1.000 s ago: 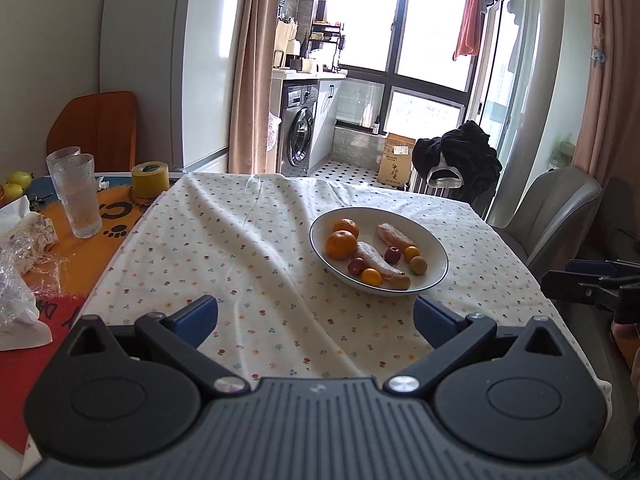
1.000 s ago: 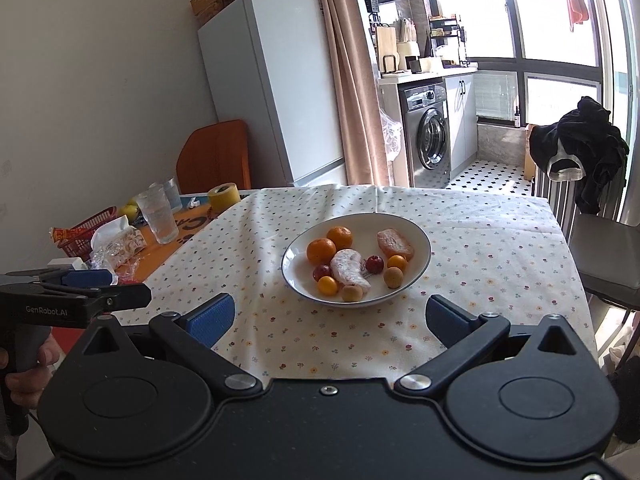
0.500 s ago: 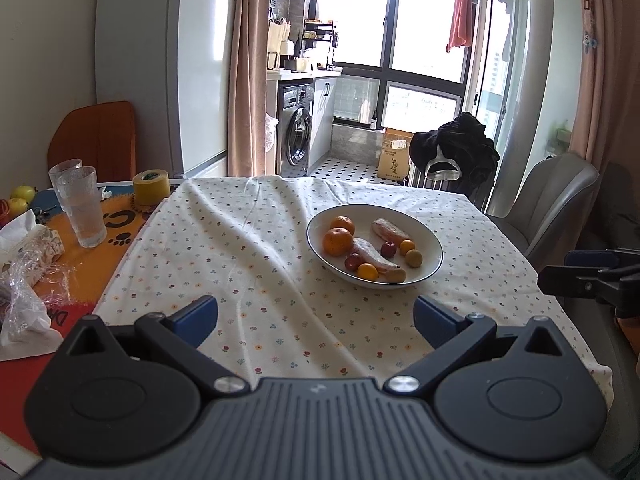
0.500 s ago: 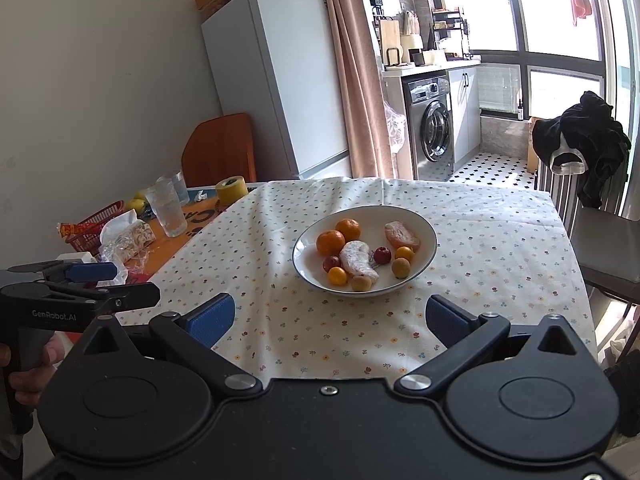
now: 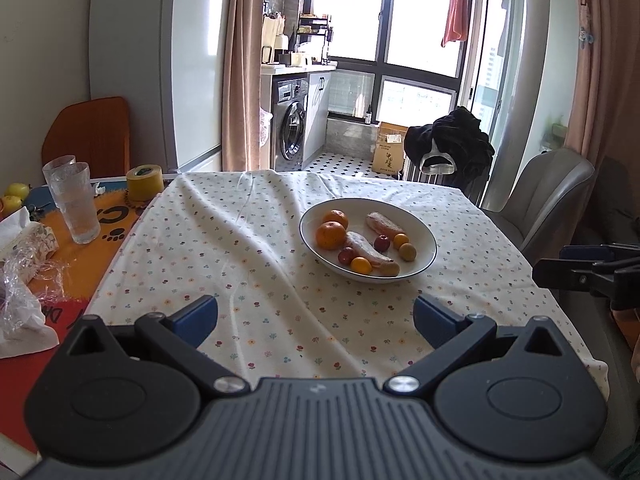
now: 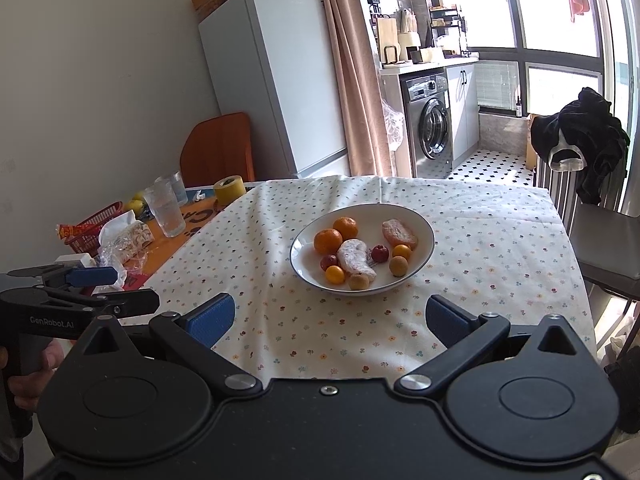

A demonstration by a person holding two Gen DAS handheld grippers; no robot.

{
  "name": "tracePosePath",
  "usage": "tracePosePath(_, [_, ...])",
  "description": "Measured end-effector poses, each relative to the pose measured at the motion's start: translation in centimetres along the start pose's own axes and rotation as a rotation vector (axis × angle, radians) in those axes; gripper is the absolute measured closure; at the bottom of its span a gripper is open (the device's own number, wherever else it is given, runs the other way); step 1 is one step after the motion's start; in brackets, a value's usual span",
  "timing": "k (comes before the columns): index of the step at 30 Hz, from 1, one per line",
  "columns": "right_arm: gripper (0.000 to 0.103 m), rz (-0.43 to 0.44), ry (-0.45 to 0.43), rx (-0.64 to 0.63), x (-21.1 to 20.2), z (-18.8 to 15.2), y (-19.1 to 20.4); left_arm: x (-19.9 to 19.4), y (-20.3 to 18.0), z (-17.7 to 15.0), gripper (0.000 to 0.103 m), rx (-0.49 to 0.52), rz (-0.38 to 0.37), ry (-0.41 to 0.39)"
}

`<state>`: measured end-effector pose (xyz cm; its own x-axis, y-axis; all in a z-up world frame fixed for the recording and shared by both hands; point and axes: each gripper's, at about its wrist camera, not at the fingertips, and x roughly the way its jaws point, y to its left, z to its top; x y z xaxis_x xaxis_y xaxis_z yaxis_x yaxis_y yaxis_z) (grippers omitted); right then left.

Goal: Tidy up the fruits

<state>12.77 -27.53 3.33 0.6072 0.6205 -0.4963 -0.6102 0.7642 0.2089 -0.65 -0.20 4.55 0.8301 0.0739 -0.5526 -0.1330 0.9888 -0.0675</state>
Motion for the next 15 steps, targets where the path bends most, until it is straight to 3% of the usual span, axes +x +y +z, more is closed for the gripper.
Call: tracePosePath(15, [0.0,0.003,0.004,-0.006,0.05,-0.04,0.13,-0.14,-0.07,0.06,0.0,0.005,-0.002,0.006])
